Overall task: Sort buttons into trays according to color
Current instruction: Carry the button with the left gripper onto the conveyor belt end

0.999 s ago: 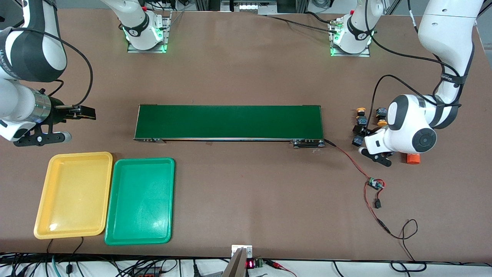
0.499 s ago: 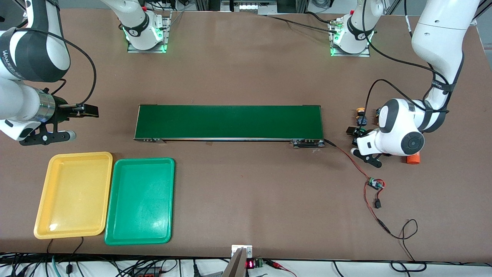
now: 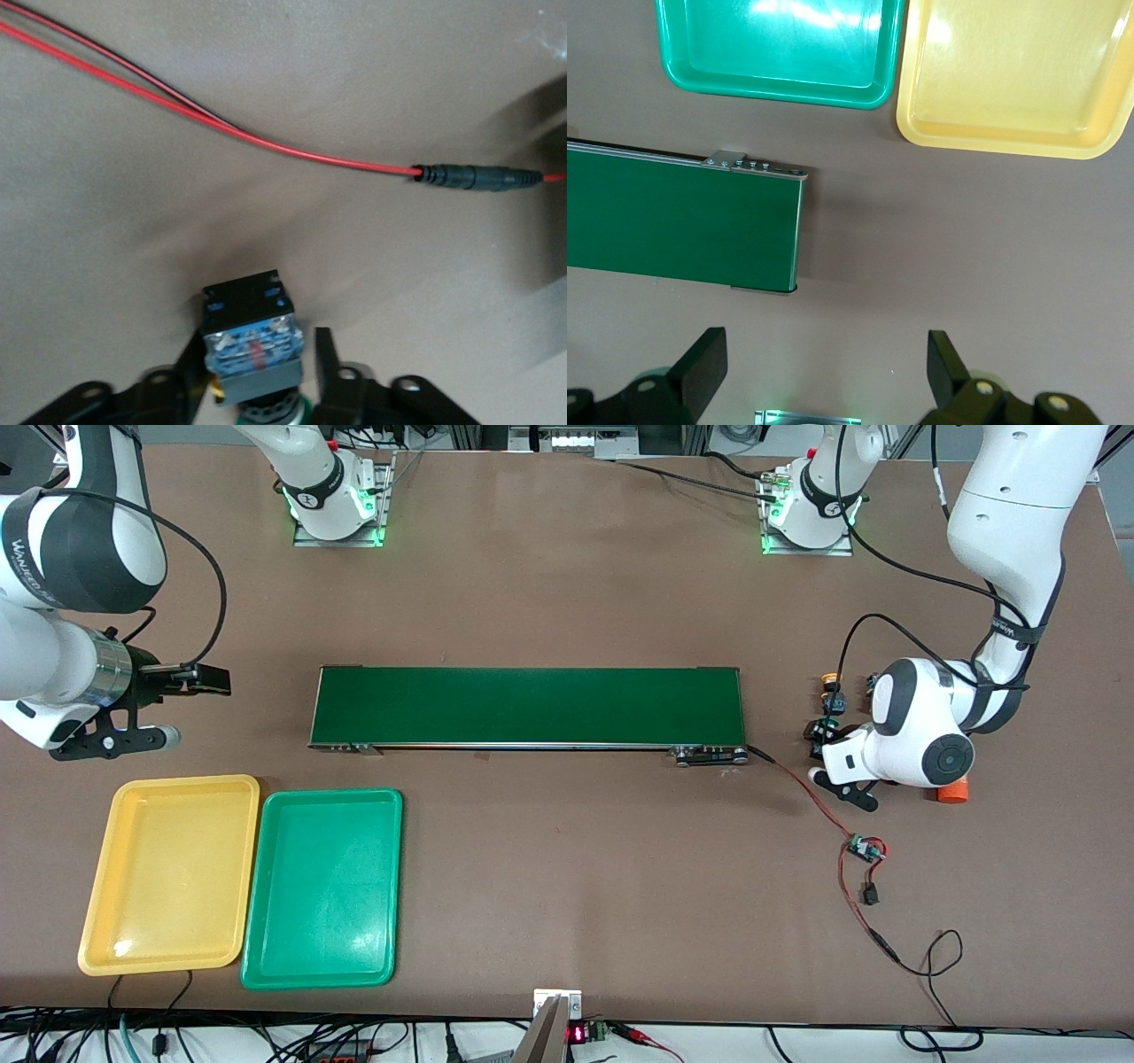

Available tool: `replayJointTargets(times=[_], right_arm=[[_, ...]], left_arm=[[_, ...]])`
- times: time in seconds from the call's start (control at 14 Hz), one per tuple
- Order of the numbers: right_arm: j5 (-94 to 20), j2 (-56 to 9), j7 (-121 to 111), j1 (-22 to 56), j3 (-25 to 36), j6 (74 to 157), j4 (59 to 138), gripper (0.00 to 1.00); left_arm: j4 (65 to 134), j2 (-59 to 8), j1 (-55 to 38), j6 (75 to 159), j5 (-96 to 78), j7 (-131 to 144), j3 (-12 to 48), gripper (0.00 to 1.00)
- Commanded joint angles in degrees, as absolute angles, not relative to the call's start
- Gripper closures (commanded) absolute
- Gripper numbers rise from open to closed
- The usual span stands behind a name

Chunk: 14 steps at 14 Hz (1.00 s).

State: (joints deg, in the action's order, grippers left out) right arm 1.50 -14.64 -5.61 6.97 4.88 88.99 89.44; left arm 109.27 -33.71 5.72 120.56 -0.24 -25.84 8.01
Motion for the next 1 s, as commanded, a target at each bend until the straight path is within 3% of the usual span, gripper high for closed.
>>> replayJointTargets(times=[0.0,0.5,0.93], right_arm=[[0.9,-14.8,-6.2,7.1,4.8,88.8,88.6,0.00],[1.2,-14.9,-6.1,8.7,4.9,88.9,88.2,0.00],[0.6,-14.9,-5.6,9.5,4.8,89.0,88.1,0.00]], left_arm=[[108.6,-33.2,7.0,120.7,1.1,-33.8,8.7,1.00],[109.9,-23.0,5.0,115.2,-2.6,-24.9,16.2,1.00],[114.3,-20.0,0.2,118.4,-4.6,-8.5,21.6,1.00]])
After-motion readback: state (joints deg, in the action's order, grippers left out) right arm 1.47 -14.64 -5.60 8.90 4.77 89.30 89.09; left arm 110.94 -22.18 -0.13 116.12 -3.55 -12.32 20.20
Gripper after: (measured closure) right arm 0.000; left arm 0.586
